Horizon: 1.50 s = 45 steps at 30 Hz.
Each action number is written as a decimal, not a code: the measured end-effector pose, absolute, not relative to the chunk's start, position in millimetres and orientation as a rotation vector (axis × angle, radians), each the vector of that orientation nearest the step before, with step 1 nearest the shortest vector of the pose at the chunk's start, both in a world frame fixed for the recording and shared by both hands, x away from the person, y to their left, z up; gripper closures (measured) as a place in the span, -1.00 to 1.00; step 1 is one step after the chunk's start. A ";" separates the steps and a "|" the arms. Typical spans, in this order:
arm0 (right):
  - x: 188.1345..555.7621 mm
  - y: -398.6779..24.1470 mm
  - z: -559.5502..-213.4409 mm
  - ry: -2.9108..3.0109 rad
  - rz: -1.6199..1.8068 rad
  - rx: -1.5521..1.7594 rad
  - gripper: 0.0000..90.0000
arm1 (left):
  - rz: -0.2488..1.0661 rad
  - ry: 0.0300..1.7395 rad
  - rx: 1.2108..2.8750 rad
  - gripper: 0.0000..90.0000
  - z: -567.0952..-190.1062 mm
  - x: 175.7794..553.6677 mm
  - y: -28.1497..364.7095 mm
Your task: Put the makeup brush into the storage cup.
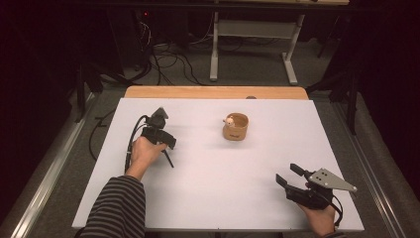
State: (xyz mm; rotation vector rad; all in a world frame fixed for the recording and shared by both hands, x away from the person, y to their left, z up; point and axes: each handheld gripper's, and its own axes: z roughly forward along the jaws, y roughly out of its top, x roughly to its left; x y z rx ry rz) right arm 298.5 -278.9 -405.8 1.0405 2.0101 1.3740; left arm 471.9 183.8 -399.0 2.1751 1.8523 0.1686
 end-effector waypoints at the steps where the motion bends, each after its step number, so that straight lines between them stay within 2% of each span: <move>1: 298.5 -278.9 -405.8 2.011 1.374 1.040 -0.21 | 0.169 1.852 2.175 -0.27 -399.1 471.9 183.8; 17: 299.1 -279.0 -406.1 2.015 1.378 1.039 -0.21 | 0.177 1.858 2.193 -0.04 -401.9 473.1 182.4; 29: 299.2 -278.5 -406.2 2.018 1.371 1.040 -0.21 | 0.209 1.858 2.209 0.23 -401.5 472.7 184.9; 45: 299.5 -277.8 -406.5 2.023 1.362 1.035 -0.21 | 0.216 1.842 2.225 0.45 -401.1 472.4 187.5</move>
